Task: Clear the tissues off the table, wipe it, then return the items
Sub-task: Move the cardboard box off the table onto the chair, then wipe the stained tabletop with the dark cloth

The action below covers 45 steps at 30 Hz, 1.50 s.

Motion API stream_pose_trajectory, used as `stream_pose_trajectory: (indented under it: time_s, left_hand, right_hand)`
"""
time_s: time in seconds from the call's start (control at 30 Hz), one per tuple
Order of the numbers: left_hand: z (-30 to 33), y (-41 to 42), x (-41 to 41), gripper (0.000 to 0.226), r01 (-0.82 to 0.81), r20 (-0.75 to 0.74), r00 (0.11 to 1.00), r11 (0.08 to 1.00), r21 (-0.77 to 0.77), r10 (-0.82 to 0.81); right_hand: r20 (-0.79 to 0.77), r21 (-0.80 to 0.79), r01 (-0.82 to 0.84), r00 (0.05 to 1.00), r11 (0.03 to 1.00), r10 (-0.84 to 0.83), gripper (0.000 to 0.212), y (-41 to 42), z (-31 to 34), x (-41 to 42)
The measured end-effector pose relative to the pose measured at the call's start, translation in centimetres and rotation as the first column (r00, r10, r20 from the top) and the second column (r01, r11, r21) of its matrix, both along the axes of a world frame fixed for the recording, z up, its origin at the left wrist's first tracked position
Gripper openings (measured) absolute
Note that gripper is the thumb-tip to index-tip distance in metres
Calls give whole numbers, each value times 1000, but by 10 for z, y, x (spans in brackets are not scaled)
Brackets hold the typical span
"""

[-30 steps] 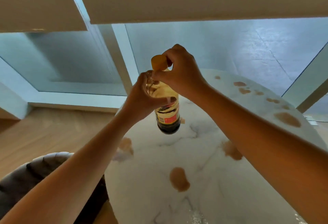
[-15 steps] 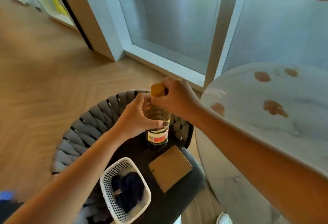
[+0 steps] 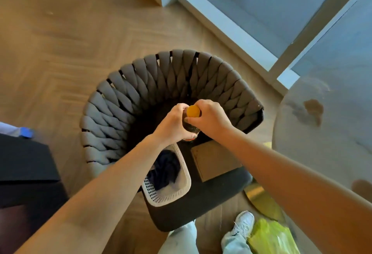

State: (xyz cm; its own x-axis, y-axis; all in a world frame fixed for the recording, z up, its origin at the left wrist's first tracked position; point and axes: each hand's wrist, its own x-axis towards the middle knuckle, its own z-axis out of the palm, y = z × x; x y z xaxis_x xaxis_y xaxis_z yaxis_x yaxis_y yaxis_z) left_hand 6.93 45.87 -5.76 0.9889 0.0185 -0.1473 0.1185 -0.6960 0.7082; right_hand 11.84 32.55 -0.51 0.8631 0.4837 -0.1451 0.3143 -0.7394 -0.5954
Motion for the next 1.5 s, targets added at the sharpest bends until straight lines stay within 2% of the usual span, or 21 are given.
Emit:
stream_pose_trajectory:
  time_s: [0.27,0.43,0.5,0.6,0.67,0.77,0.9,0.97,1.07,1.13,1.2,1.27,1.33,1.43,1.5]
  left_hand:
    - [-63,15,3,82,-7,-29,1000,1000,30,8]
    - [-77,21,2,82,-47,-28,999,999,-24,46]
    - [-78,24,1,85,-49,-53,998,998,-43,46]
    - [-76,32,-6,95,-58,-90,995,996,-62,53]
    - [-73,39,-17,96,-130,-136,984,988,-82,118]
    - [-70,47,-44,84,-298,-232,933,952,-72,274]
    - [-83,43,-85,41,-402,-177,898,914,49,404]
    - [-100,38,-99,32,-335,-246,903,936,112,353]
    - [-132,25,-109,22,-38,-407,905,975,220,127]
    - [-152,9,-110,26,76,-527,848,975,208,47]
    - [-171,-10,-107,43,80,-630,773,973,217,77]
    - [-190,-23,-106,58,28,-667,728,965,260,159]
    - [-206,-26,-110,63,-63,-605,759,953,297,239]
    - [-205,-17,-116,47,-271,-521,790,947,175,322]
    - [-189,-7,-117,39,-332,-503,802,940,73,322]
  right_hand:
    - [-27,-103,-35,999,994,32,32,20,-52,0]
    - [-69,-14,5,998,1000,-6,31,25,-67,-1]
    - [-84,-9,22,996,1000,-23,38,27,-68,-2]
    - [-208,33,131,971,991,-121,60,26,-66,-12]
    - [-333,64,258,916,964,-223,62,21,-66,-26]
    - [-468,8,346,830,938,-303,54,15,-74,-54]
    - [-565,-103,248,782,963,-261,37,21,-89,-87]
    - [-601,-140,149,773,979,-203,32,27,-96,-100]
    - [-630,-177,28,765,984,-135,29,28,-102,-117]
    - [-638,-179,-5,762,984,-113,25,23,-107,-125]
    - [-653,-183,-12,749,983,-112,23,17,-113,-130]
    - [-651,-186,-9,750,982,-117,24,12,-118,-132]
    - [-640,-195,-1,758,981,-126,26,10,-121,-130]
    - [-644,-198,42,748,979,-163,28,7,-122,-125]
    - [-628,-189,55,760,980,-164,30,6,-120,-122]
